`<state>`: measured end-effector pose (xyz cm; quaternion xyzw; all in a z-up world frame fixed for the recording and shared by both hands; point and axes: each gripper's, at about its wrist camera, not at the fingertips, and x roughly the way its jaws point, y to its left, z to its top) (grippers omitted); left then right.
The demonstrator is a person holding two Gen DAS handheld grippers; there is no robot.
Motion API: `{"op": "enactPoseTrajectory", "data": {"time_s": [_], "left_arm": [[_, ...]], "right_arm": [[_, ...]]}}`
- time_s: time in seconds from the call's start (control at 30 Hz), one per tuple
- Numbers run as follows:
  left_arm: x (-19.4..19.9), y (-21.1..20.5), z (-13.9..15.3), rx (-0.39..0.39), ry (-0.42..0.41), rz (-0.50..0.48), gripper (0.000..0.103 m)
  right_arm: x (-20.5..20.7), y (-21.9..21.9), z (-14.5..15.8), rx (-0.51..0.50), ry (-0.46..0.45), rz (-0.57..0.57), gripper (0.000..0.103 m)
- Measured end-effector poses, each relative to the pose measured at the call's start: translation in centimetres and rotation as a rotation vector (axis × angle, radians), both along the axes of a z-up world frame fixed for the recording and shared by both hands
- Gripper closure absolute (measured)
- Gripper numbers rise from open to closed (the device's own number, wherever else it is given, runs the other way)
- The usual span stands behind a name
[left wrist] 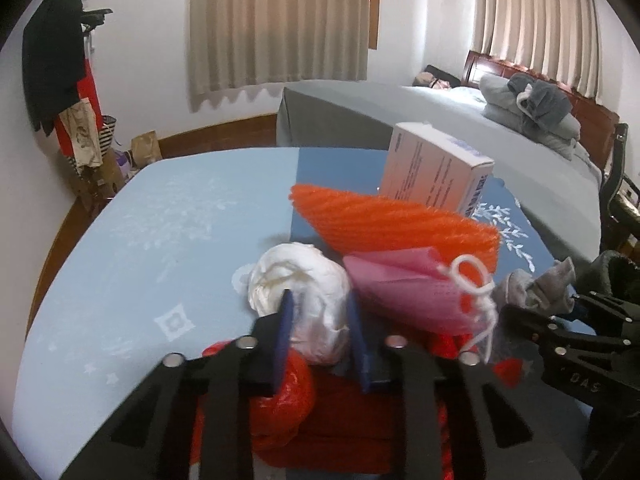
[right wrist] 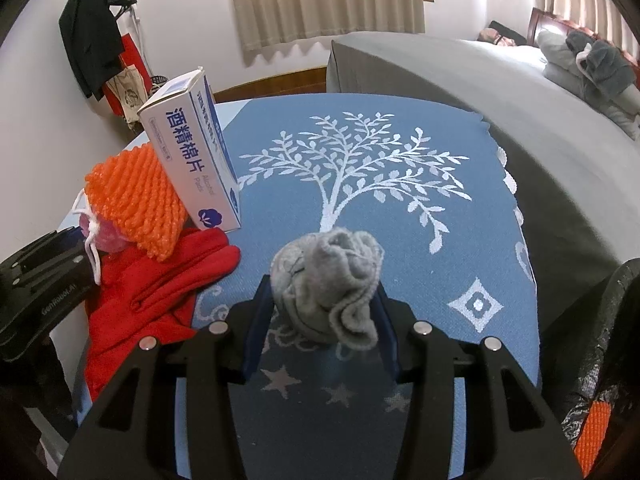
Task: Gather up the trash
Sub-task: 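Grasp the grey sock with the right tool while the left tool grasps the white crumpled tissue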
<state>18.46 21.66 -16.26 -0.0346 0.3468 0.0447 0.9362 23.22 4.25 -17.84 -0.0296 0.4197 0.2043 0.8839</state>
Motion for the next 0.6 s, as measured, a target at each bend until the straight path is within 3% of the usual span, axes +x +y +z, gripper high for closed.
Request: {"op": "enactPoseTrajectory", "data": {"time_s": [0.03, 0.23, 0.4, 0.5, 0.6], "left_arm": [[-0.1, 0.1, 0.1, -0.006, -0.008, 0.002, 0.09], [-1.1, 0.4, 1.1, -0.017, -0.052, 0.015, 0.093], [-0.6, 0.2, 0.4, -0.014, -0.01, -0.005, 0.091], [0.0, -0.3, 0.2, 0.004, 0.011, -0.005, 0.063], [0.7, -0.6, -0.1, 0.015, 0.031, -0.005, 0.059]], "right_arm": [[0.0, 0.0, 0.0, 0.001, -0.001, 0.0, 0.057], [-0.2, -0.3, 0.3, 0.019, -0.017, -0.008, 0.058], [-0.3, -0.3, 0.2, 0.021, -0.014, -0.01, 0.058], [-0.1, -0.3, 0.1, 0.021, -0.004, -0.01, 0.058], [-0.1, -0.2, 0.1, 0.023, 0.0, -0.009, 0.058]]}}
